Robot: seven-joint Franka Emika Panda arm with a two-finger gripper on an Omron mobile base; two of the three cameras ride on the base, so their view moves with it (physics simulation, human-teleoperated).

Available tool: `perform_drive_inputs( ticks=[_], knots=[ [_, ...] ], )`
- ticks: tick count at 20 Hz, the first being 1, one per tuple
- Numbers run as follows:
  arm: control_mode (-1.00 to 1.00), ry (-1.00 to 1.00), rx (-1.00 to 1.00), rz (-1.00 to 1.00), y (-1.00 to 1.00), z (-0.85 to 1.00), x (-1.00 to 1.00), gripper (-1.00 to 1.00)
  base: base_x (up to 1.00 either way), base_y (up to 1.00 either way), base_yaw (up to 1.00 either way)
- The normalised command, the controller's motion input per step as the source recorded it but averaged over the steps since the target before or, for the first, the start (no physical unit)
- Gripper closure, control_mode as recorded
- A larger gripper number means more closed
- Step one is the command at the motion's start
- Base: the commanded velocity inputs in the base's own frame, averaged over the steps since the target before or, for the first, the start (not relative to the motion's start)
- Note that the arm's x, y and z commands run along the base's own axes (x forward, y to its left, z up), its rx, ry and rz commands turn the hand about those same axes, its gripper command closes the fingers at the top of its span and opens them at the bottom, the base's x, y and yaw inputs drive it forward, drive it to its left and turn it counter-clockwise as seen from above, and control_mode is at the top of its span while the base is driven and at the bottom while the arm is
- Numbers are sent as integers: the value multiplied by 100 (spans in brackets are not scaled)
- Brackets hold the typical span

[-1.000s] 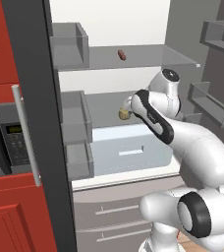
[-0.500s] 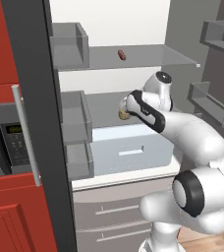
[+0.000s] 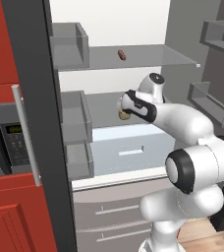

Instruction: Retrieve the sausage and cheese from the fridge and place them on the cutting board on the counter.

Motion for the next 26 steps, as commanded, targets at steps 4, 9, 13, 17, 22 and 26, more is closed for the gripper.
perform_drive_inputs(
  ticks=[4, 9, 13, 17, 22, 26],
  knots=[
    [-100, 0, -2, 0, 0, -14, 32, -100, 0, 0, 0],
    [-100, 0, 0, 0, 0, -11, 19, -100, 0, 0, 0],
    [-100, 0, -2, 0, 1, -24, 13, -100, 0, 0, 0],
    [-100, 0, -4, 0, 7, -16, 29, -100, 0, 0, 0],
    [-100, 0, -5, 0, 2, -13, 24, -100, 0, 0, 0],
    [-100, 0, -7, 0, 0, -21, 20, -100, 0, 0, 0]
  ],
)
